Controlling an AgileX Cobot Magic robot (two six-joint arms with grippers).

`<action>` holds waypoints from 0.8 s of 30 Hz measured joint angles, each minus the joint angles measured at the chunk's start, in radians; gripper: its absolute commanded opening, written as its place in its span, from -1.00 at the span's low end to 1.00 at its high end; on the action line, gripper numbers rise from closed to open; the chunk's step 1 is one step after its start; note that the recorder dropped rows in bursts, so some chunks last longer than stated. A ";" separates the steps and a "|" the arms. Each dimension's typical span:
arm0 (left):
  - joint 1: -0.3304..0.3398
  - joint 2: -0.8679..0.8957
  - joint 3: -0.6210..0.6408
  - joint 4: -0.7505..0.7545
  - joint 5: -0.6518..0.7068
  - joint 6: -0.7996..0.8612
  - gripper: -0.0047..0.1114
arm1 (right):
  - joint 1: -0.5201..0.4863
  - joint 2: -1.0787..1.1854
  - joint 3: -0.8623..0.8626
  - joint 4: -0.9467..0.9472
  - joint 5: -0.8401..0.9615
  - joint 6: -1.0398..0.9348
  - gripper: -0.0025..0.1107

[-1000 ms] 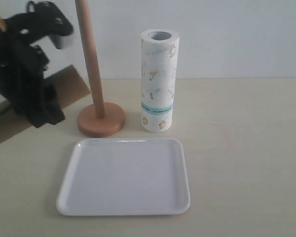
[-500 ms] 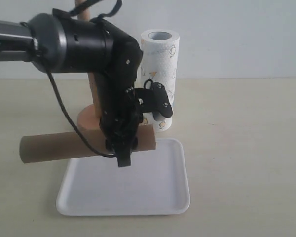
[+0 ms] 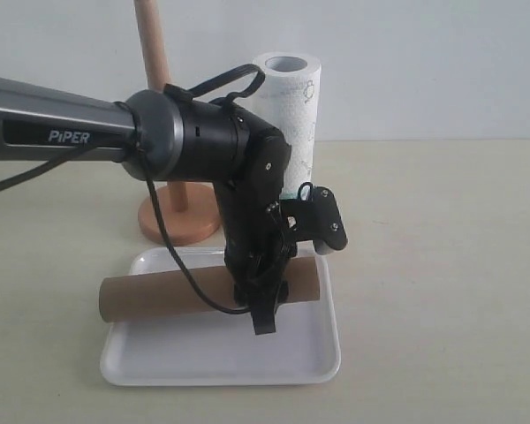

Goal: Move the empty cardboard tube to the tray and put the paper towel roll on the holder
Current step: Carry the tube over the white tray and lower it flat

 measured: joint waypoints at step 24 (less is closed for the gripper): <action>0.000 0.000 -0.140 -0.033 0.198 -0.073 0.13 | 0.000 0.000 0.000 0.000 0.000 0.000 -0.90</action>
